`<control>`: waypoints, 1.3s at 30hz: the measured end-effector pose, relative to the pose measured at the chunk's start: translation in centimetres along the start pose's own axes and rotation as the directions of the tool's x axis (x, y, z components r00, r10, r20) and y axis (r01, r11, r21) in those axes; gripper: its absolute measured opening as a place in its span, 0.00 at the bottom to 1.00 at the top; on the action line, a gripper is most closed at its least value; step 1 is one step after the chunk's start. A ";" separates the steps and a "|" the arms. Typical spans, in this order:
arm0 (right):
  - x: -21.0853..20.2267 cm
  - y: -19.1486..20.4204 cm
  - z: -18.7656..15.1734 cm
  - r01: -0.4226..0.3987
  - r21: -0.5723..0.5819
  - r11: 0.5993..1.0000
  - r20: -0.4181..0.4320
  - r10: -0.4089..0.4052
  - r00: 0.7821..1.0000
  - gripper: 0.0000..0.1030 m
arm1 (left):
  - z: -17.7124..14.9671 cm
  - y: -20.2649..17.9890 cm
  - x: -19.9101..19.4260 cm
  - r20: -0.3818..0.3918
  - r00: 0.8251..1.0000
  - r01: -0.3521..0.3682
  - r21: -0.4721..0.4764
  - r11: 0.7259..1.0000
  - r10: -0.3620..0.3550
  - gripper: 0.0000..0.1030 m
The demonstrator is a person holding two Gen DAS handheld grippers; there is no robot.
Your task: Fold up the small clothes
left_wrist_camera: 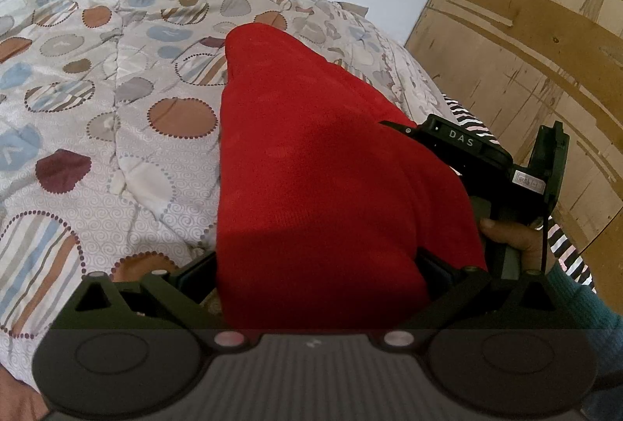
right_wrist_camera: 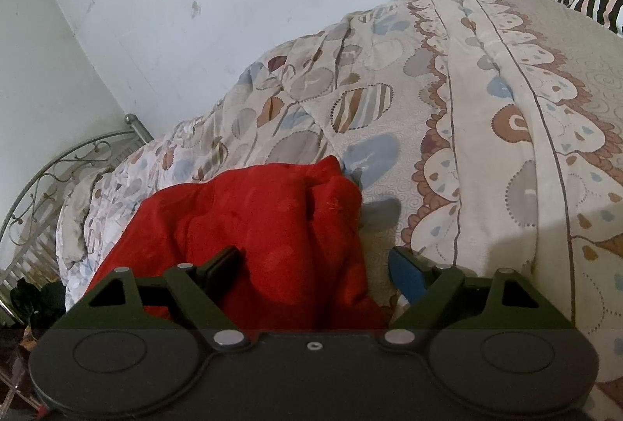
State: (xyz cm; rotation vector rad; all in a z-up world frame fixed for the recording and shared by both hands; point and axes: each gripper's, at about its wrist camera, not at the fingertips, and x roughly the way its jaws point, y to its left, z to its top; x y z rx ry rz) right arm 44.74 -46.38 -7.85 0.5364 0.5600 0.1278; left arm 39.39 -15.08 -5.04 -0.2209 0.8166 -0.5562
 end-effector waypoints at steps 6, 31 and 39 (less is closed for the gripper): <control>0.0 0.0 0.0 -0.001 0.002 1.000 0.001 0.001 1.000 0.83 | 0.0 0.1 0.1 -0.001 1.000 0.007 -0.010 1.000 -0.007 1.00; 0.5 0.2 0.0 -0.034 0.002 0.999 -0.034 0.034 0.999 0.65 | 1.7 3.3 2.8 -0.108 0.974 0.177 -0.166 0.970 -0.197 1.00; 0.8 0.7 0.5 -0.005 0.020 1.000 -0.067 0.006 0.998 0.64 | 1.9 3.4 2.7 -0.117 0.972 0.183 -0.170 0.968 -0.204 1.00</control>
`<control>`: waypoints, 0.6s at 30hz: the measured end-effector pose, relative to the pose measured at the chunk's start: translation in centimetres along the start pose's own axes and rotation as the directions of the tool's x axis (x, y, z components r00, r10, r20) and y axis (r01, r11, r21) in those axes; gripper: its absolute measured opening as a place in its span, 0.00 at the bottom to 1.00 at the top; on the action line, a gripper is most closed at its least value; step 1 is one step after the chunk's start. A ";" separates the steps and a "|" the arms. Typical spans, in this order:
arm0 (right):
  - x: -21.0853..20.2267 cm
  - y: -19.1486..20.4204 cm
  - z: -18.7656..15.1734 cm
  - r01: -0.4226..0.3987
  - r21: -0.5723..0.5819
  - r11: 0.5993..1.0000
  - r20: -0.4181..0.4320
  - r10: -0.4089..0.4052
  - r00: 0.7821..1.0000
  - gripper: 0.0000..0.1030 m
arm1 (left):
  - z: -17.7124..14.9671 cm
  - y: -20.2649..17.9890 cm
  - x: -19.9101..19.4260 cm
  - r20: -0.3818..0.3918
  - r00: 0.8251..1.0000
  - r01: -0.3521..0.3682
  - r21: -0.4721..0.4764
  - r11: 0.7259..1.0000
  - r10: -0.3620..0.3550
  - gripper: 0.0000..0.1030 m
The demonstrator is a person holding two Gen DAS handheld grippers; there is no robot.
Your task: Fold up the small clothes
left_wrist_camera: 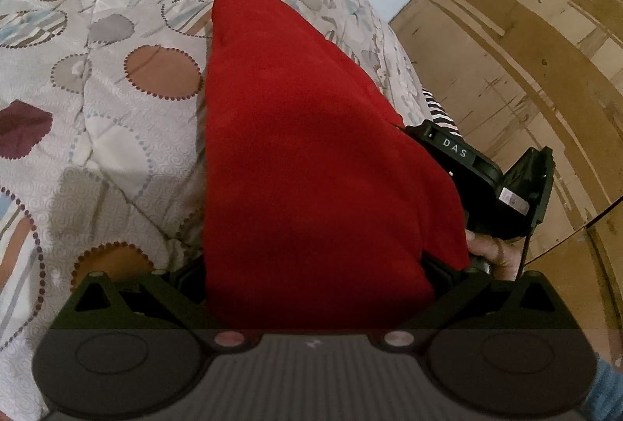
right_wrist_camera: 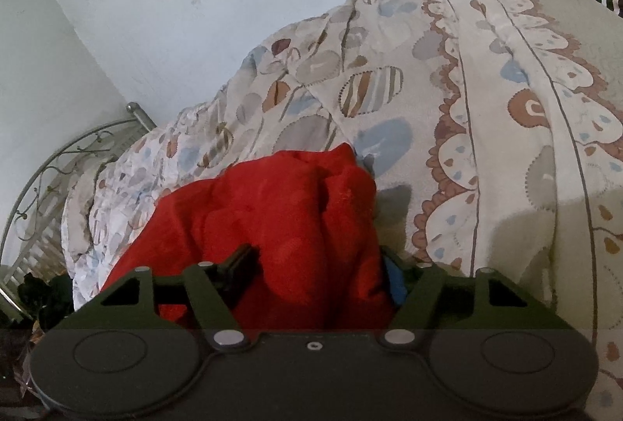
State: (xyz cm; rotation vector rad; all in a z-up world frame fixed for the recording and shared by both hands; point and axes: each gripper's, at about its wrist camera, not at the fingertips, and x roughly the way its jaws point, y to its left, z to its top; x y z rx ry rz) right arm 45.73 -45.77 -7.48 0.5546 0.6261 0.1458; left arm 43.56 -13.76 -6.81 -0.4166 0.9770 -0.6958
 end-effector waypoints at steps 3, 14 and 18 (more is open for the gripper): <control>-0.2 0.4 0.1 0.002 0.032 1.000 -0.014 -0.001 1.000 0.53 | 0.3 -0.2 -0.1 -0.008 1.000 -0.009 -0.006 1.000 0.009 0.98; -3.6 5.1 0.9 -0.083 0.006 0.997 0.048 0.083 0.995 0.35 | 1.0 -0.7 -1.8 0.003 1.000 -0.017 -0.061 0.998 0.018 0.87; -4.2 8.6 2.1 -0.132 -0.074 0.989 0.059 0.136 0.989 0.34 | 1.5 -0.3 -3.2 0.024 1.000 0.008 -0.087 0.996 -0.006 0.85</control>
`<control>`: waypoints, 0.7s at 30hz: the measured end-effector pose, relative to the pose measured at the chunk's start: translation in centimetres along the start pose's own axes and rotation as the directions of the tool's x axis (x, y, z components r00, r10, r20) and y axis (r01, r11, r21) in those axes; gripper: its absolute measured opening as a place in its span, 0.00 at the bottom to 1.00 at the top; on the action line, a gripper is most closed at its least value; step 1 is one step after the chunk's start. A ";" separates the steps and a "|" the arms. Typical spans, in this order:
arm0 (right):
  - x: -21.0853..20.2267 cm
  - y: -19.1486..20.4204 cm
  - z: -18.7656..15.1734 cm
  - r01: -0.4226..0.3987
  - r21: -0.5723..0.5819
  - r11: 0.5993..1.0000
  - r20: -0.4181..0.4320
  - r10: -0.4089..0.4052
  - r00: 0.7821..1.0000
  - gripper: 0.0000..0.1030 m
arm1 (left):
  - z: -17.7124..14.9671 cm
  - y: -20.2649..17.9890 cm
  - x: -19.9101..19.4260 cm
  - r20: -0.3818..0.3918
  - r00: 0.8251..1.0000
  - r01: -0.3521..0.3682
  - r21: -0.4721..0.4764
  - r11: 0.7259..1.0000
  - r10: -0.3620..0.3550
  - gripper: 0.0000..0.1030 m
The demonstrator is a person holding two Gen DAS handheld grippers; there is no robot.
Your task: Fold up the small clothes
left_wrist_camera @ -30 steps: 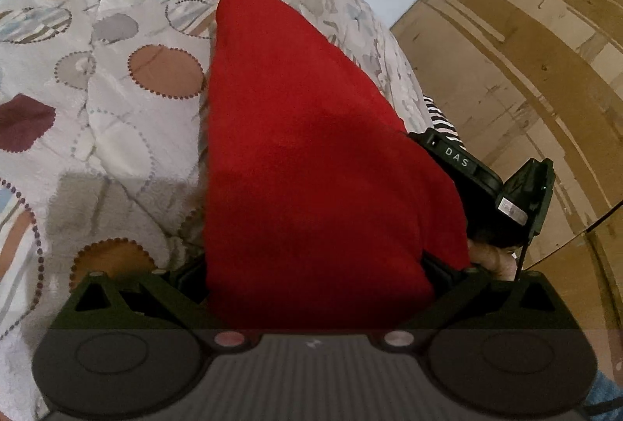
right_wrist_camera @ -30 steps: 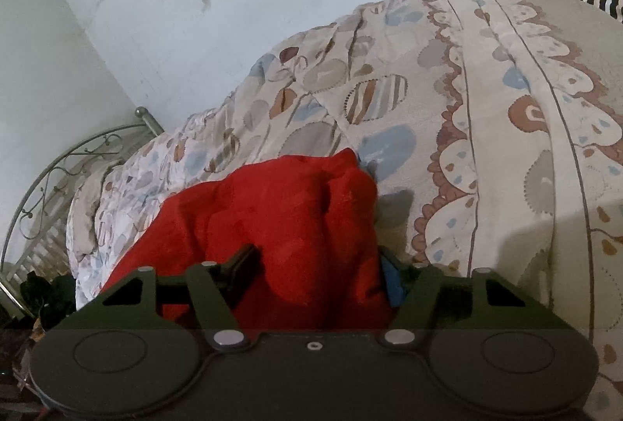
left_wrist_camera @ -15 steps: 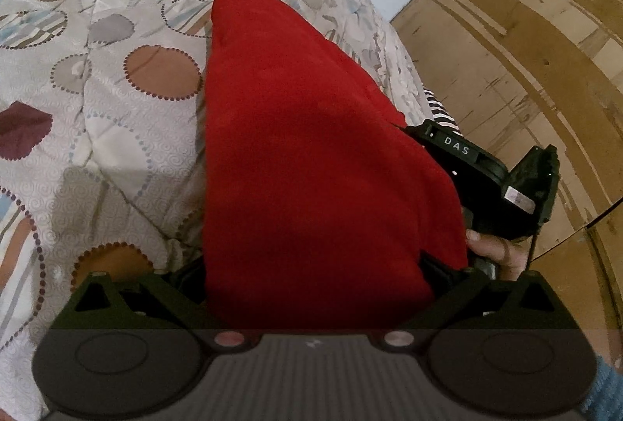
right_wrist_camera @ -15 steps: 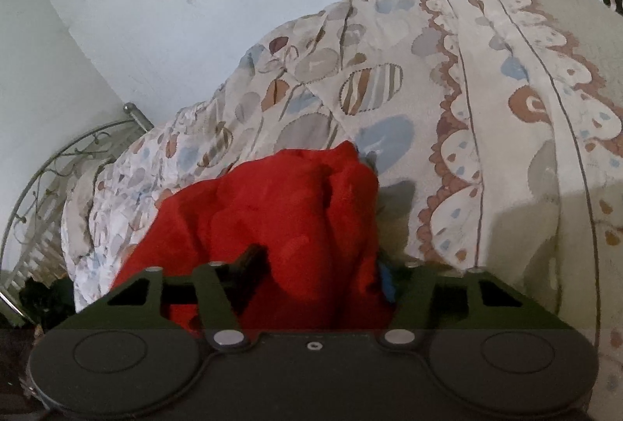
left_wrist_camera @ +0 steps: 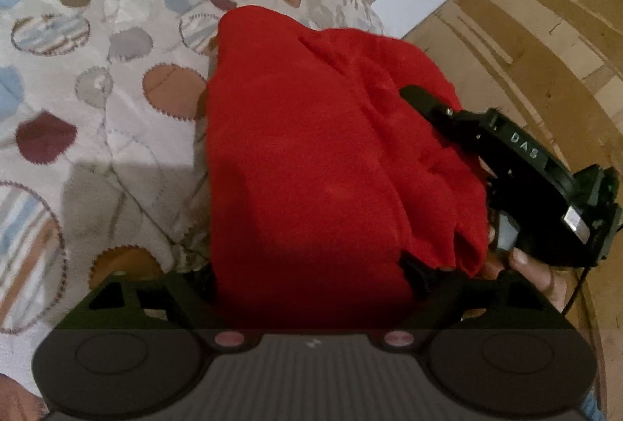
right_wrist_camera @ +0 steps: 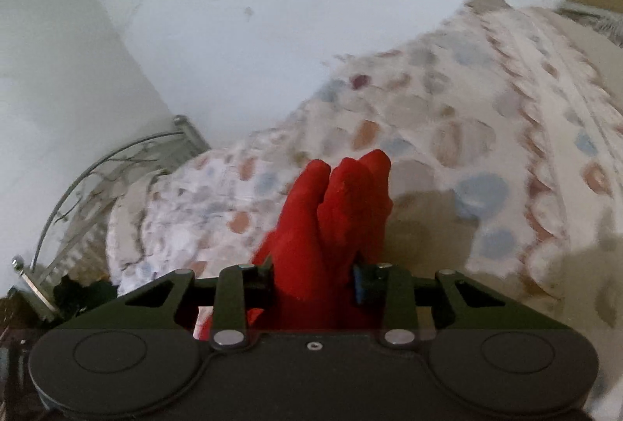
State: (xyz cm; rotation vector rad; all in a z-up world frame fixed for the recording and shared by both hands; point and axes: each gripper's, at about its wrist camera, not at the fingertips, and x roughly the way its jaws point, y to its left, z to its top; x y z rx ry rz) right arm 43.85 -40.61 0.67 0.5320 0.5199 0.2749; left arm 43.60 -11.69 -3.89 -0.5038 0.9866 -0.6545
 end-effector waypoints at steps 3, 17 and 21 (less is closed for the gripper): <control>0.6 2.1 0.5 -0.029 -0.033 0.999 0.005 0.029 1.000 0.34 | 0.4 0.0 -1.7 0.035 0.999 -0.042 0.046 0.998 0.040 0.84; 10.4 5.0 -2.1 0.001 0.028 1.000 -0.125 0.002 0.992 0.37 | 2.5 7.1 -5.1 0.024 0.978 -0.206 0.021 0.978 0.206 0.89; 10.9 3.4 -3.9 0.118 0.000 0.993 -0.127 -0.117 0.985 0.43 | 1.8 7.9 -4.6 0.021 0.978 -0.210 0.035 0.977 0.209 0.98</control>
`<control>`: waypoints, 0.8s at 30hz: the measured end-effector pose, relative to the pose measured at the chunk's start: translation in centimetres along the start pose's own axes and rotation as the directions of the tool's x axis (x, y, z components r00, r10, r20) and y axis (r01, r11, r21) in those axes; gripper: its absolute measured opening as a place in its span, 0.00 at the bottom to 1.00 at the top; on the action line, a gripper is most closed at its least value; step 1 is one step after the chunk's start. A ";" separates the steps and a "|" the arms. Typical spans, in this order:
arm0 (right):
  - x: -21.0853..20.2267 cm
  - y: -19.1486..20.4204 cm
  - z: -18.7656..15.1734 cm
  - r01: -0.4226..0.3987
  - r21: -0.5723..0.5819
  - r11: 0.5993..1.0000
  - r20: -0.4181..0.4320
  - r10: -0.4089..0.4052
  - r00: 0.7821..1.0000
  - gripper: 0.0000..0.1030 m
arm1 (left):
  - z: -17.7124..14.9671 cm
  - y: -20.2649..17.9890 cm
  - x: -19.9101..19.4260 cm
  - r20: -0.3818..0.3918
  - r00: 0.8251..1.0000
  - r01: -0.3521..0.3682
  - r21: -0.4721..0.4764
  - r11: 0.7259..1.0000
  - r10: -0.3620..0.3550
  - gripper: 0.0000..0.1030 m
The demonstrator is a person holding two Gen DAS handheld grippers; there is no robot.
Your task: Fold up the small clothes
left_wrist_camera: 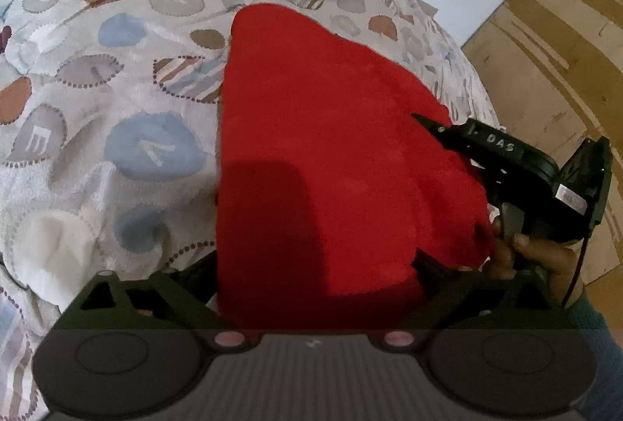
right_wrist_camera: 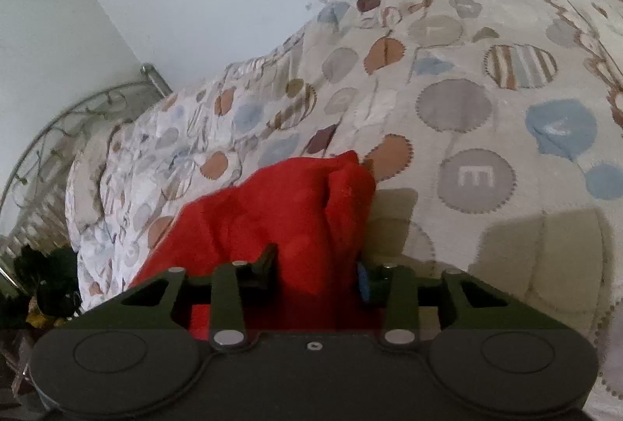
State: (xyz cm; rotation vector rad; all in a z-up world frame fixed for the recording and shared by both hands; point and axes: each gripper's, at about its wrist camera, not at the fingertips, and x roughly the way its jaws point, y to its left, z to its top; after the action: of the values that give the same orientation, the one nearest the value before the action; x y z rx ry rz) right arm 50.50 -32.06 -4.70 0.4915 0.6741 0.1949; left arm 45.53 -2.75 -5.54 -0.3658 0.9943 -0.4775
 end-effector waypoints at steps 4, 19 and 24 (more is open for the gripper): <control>-0.7 -0.1 0.1 0.026 -0.034 0.999 0.007 -0.025 1.000 0.52 | 0.1 -0.7 0.5 -0.003 1.000 -0.026 0.023 0.999 0.026 1.00; -7.8 3.2 -1.8 0.126 -0.201 0.971 0.143 -0.099 0.985 0.99 | -0.7 -5.1 -5.8 0.191 0.941 -0.299 0.083 0.951 0.279 1.00; -12.2 5.7 -3.2 0.151 -0.284 0.947 0.218 -0.090 0.972 0.99 | -2.2 -6.8 -9.7 0.290 0.910 -0.332 0.082 0.940 0.296 1.00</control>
State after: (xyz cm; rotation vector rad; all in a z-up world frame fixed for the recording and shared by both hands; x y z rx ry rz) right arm 38.97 -29.97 2.68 0.1736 0.4627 0.1254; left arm 37.76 -3.40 3.62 -0.1431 0.7288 -0.1888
